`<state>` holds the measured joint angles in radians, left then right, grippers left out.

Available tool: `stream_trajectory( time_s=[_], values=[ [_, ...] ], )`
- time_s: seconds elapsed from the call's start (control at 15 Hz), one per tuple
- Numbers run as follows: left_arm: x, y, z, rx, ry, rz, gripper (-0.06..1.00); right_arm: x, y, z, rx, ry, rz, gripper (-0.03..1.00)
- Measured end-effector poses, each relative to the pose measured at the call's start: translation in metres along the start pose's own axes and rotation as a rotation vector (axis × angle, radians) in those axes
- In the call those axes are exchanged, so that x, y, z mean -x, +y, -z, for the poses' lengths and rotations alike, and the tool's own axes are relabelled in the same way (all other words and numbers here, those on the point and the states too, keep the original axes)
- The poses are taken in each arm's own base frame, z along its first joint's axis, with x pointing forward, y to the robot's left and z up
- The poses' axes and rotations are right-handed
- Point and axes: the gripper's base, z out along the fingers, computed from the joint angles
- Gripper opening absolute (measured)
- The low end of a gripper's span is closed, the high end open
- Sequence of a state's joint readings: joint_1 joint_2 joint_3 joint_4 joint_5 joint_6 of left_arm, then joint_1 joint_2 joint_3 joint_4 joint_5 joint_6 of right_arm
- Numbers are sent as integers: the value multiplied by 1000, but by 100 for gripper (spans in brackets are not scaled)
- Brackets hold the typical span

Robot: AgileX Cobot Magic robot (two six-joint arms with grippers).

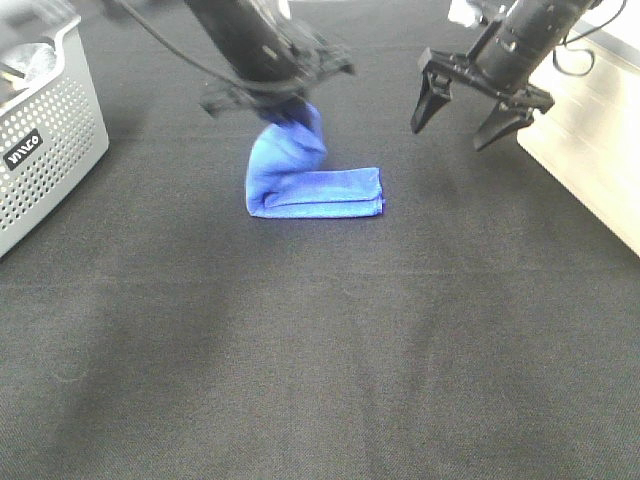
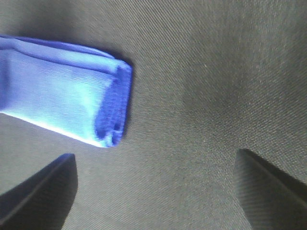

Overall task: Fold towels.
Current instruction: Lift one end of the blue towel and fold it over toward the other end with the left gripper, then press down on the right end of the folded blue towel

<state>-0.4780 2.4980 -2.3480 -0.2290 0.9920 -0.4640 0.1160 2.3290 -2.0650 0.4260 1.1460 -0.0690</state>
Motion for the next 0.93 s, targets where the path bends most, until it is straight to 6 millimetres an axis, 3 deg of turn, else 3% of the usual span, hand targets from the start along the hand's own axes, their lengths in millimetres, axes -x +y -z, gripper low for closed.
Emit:
stream_trajectory(
  time_s=[0.2, 0.27, 0.4, 0.53, 0.67, 0.8, 0.93],
  values=[
    [-2, -7, -16, -79, -35, 102, 54, 0, 0, 0, 0, 3, 0, 83],
    [0, -13, -15, -126, -57, 125, 61, 0, 0, 0, 1, 3, 0, 83],
    [2, -21, -15, -200, -90, 165, 64, 0, 1, 0, 5, 4, -2, 83],
    [8, -16, -12, -207, -109, 156, 64, -2, 4, 1, 45, 19, -10, 83],
    [25, 5, 3, -182, -133, 109, 64, -2, 16, 2, 174, 24, 0, 83],
    [52, 33, 39, -151, -202, 62, 64, 0, 35, 5, 361, 3, -6, 83],
    [69, 60, 65, -121, -235, 77, 64, -2, 62, -6, 543, 2, -7, 83]
  ],
)
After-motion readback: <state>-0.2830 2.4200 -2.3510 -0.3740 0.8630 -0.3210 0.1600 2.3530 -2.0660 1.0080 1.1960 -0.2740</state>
